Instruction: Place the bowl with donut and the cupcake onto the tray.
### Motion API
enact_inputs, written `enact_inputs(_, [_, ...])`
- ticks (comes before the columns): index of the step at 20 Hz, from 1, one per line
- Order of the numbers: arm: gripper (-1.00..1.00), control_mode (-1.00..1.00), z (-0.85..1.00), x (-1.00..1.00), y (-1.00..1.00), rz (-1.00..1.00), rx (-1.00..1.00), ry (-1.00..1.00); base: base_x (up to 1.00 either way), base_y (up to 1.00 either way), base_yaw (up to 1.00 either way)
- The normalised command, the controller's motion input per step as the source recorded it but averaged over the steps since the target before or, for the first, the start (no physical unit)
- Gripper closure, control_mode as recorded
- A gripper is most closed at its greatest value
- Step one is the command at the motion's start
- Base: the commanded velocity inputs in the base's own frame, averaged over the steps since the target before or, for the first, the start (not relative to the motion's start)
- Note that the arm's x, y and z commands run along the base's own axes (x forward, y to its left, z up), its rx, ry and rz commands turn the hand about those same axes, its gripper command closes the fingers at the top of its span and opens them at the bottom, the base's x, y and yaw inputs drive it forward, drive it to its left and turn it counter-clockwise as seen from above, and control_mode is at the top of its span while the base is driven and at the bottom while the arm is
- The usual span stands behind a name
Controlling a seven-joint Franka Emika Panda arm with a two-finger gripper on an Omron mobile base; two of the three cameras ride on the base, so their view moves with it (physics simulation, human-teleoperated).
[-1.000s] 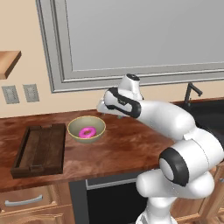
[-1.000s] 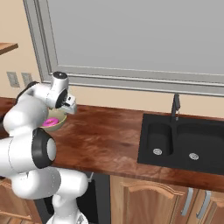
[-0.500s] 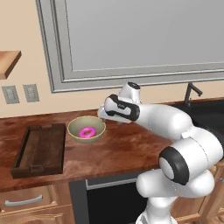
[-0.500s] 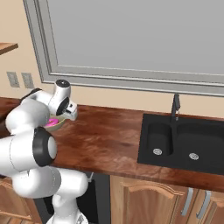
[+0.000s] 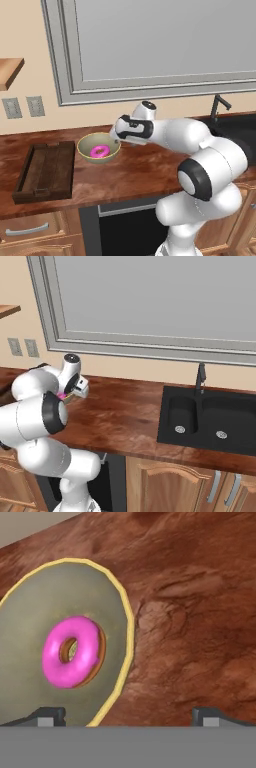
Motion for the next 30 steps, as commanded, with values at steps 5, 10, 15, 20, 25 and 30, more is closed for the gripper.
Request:
enact_inputs(5, [-1.00,-1.00,-0.16,0.24,0.14,-0.05,0.00,0.00,0.00,0.00,0.00])
enact_inputs(10, [-1.00,-1.00,-0.14,0.18,0.11,-0.04,0.00,0.00,0.00,0.00,0.00])
enact_inputs(15, [-1.00,-1.00,-0.17,0.13,0.08,-0.04,0.01,0.00,0.00,0.00,0.00])
enact_inputs(20, [-1.00,-1.00,-0.18,0.12,0.05,-0.03,0.01,0.00,0.00,0.00,0.00])
enact_inputs(25, [-1.00,-1.00,-0.18,0.11,0.05,-0.03,0.01,0.00,0.00,0.00,0.00])
enact_inputs(30, [-1.00,-1.00,-0.16,0.07,0.03,-0.02,0.01,0.00,0.00,0.00,0.00])
